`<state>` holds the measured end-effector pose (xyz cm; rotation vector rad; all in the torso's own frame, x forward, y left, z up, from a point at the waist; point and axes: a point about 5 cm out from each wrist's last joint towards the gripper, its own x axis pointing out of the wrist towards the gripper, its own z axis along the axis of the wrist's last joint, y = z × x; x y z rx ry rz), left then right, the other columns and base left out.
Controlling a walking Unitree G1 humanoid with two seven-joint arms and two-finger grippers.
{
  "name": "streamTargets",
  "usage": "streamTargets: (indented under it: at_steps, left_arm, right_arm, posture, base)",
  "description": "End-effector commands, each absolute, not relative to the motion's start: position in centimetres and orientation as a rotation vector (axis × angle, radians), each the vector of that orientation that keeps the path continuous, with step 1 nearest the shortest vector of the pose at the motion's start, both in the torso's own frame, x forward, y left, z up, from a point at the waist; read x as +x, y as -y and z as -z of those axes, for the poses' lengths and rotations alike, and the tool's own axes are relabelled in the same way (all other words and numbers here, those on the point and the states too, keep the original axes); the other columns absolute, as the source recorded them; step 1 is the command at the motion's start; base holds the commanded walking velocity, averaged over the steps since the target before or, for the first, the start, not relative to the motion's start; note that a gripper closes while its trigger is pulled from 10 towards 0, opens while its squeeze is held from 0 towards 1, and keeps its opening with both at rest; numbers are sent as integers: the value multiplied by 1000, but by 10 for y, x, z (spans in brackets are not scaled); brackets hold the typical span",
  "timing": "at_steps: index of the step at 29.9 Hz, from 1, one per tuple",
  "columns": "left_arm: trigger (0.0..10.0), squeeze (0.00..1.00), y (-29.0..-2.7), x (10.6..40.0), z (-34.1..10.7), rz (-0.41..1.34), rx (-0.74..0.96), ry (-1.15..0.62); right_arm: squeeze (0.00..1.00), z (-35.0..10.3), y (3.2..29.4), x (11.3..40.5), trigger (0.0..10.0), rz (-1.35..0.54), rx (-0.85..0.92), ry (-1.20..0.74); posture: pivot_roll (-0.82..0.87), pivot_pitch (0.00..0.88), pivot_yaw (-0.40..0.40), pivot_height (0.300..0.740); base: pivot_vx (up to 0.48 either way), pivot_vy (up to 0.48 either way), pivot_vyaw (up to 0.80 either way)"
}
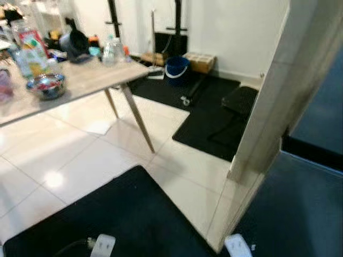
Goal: Restocking fridge
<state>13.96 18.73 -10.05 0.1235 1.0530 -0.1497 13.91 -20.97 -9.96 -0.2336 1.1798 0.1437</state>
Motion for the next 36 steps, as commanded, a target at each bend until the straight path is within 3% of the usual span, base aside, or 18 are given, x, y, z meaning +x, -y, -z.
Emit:
streamTargets:
  at_steps: [1, 36]
  left_arm:
    - [10000, 0, -186, 132, 104, 145, 93, -1086]
    - [10000, 0, -185, 133, 104, 139, 53, -1094]
  right_arm:
    - [0, 97, 213, 144, 10000, -147, -247, -1167]
    - [0, 96, 207, 151, 10000, -134, -233, -1150]
  posture:
    - [-47, 0, 6, 740]
    - [-47, 0, 26, 740]
  base:
    - [0, 0, 781]
    - [0, 0, 737]
